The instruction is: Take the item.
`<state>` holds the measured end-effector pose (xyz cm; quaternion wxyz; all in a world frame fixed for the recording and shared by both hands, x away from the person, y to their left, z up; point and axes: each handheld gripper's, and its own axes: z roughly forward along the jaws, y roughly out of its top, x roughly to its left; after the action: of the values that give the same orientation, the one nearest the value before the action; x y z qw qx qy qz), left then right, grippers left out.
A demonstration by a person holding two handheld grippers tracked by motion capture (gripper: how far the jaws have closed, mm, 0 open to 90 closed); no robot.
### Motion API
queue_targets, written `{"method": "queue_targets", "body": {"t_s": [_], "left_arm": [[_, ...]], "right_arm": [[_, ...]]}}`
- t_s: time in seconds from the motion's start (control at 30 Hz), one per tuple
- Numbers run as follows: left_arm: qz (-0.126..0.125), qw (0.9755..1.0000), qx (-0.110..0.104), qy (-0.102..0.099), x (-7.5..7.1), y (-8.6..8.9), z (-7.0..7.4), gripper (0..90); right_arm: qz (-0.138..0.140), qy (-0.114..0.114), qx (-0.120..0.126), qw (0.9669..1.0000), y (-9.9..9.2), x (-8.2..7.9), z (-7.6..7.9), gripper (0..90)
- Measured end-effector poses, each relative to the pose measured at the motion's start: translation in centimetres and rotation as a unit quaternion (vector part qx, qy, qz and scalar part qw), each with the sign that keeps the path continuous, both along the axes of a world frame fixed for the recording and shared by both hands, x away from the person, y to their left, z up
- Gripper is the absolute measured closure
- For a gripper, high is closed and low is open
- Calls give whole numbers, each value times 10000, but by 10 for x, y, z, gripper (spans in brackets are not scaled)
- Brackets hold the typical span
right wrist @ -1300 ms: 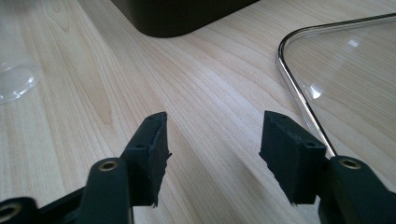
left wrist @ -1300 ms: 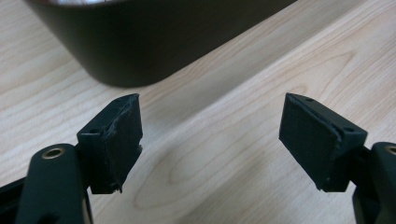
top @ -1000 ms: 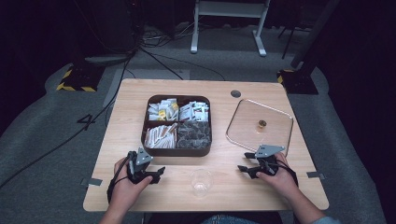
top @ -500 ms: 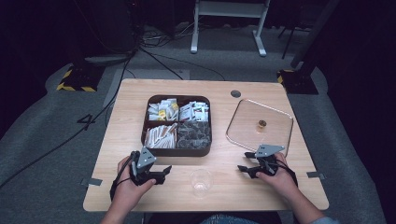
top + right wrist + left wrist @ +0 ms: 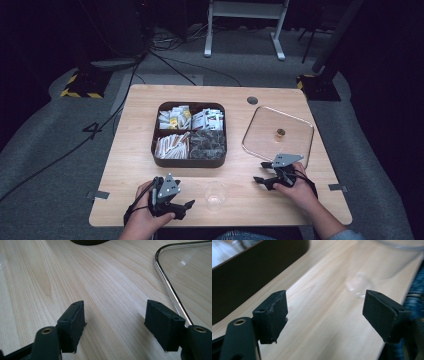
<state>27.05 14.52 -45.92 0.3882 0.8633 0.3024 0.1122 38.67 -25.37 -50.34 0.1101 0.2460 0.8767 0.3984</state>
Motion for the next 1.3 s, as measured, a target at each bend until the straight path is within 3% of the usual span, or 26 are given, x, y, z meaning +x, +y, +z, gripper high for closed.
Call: {"method": "queue_targets", "body": {"t_s": [0.2,0.33,0.37,0.43,0.67,0.77,0.97,1.1,1.17,1.3], "left_arm": [[-479,9987,187,40,-2,-14,-5,190],[-643,9978,-165,-52,0,-23,-7,192],[-741,9967,-319,-59,1,-29,-9,198],[-807,9958,-433,-86,1,-33,-9,203],[-894,9933,-705,-198,2,-37,-9,204],[-976,9911,-877,-240,3,-40,-9,204],[-1088,9906,-786,-266,2,-47,-12,203],[-1030,9909,-818,-276,3,-45,-12,204],[-1004,9912,-817,-261,3,-45,-13,205],[-1009,9913,-804,-276,3,-45,-13,205]], "right_arm": [[7,-1,0,10000,0,0,0,323],[14,-9,1,10000,0,1,0,323],[13,-6,-1,10000,0,1,0,322],[11,-6,-2,10000,0,1,0,323],[12,-10,-2,10000,0,1,0,322],[21,-11,-5,10000,0,0,0,322],[22,-13,-13,10000,0,0,0,321],[-37,85,28,10000,4,1,0,286],[47,154,117,9998,11,2,4,366],[268,-40,404,9988,32,6,22,430]]}}
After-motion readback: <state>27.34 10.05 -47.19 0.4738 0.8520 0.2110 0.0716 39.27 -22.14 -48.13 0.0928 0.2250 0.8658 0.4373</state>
